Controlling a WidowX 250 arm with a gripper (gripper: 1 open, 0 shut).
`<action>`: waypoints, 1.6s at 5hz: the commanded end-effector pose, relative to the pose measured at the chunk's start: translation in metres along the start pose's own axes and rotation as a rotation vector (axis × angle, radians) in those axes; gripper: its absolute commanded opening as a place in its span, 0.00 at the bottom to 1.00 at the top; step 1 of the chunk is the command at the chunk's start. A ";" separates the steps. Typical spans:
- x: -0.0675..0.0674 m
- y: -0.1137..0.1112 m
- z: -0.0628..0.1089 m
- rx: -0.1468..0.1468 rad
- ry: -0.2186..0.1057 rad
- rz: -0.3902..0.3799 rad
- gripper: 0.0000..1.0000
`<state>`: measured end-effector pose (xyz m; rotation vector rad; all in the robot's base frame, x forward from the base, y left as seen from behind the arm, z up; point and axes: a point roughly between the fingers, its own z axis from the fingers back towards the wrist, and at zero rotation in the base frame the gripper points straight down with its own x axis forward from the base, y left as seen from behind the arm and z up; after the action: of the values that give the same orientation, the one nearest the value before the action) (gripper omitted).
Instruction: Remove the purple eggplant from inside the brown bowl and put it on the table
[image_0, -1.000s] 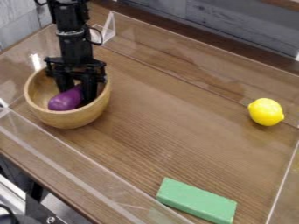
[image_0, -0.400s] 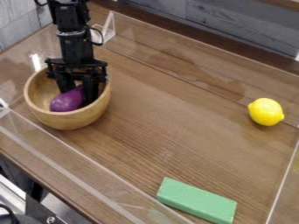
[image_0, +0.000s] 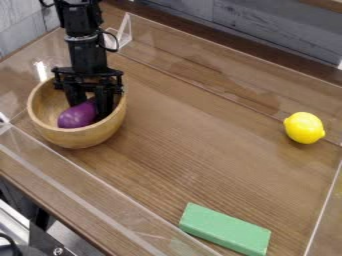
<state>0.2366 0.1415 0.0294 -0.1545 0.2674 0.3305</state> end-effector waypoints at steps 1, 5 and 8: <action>0.003 0.001 0.026 0.012 -0.081 0.008 0.00; 0.003 0.000 0.028 -0.005 -0.078 0.023 0.00; 0.003 -0.002 0.029 -0.018 -0.076 0.033 0.00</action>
<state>0.2371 0.1368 0.0322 -0.1881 0.2785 0.3543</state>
